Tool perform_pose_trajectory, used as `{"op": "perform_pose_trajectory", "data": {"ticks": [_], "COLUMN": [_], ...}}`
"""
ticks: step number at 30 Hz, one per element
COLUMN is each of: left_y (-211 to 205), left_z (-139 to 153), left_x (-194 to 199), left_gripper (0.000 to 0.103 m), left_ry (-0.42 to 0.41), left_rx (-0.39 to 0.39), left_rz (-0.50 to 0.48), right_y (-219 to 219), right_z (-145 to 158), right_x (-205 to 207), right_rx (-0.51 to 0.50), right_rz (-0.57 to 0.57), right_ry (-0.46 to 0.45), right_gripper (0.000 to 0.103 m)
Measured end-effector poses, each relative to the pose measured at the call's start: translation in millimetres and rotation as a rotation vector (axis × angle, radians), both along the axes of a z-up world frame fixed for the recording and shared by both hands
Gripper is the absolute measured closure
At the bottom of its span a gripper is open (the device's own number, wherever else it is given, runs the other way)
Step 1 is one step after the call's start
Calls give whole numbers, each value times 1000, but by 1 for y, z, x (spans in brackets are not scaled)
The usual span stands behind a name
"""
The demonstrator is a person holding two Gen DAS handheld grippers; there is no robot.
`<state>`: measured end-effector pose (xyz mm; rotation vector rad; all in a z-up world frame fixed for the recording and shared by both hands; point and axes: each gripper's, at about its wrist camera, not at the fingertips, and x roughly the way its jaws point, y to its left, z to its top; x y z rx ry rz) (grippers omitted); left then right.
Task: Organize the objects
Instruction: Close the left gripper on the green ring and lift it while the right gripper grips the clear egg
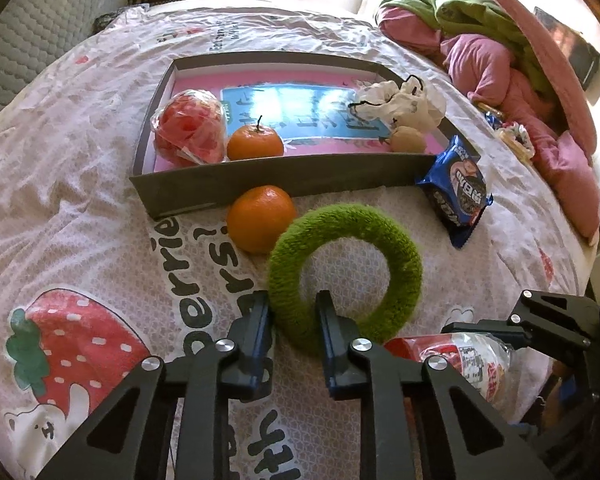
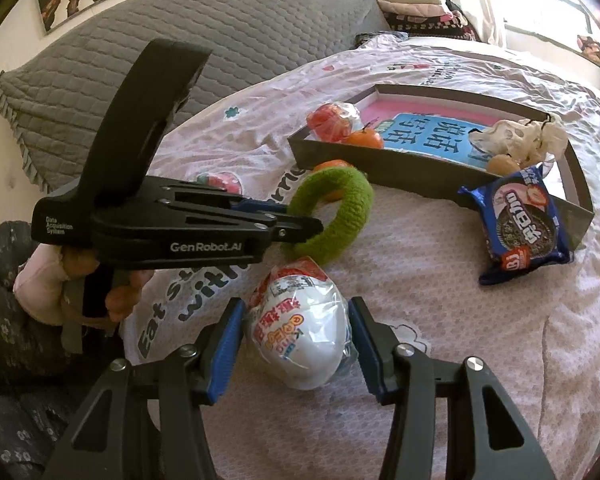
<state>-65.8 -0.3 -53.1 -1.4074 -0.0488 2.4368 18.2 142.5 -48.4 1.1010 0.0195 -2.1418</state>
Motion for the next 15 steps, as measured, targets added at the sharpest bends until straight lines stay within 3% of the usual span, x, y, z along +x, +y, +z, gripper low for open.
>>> {"op": "perform_pose_trajectory", "data": {"ticks": [3,15], "left_y": [-5,-3], "left_z": [2,6], "left_x": [-1,2], "left_gripper": [86,89], "left_ry": [-5,17], "left_rx": [31,19], "left_rz": [15,18], "right_y": [2,11], "right_z": [1,8], "right_x": [0,-3], "right_rx": [-9,-46], "right_rz": [-4,-36], "right_ry": [4,22], "right_gripper": [50,50]}}
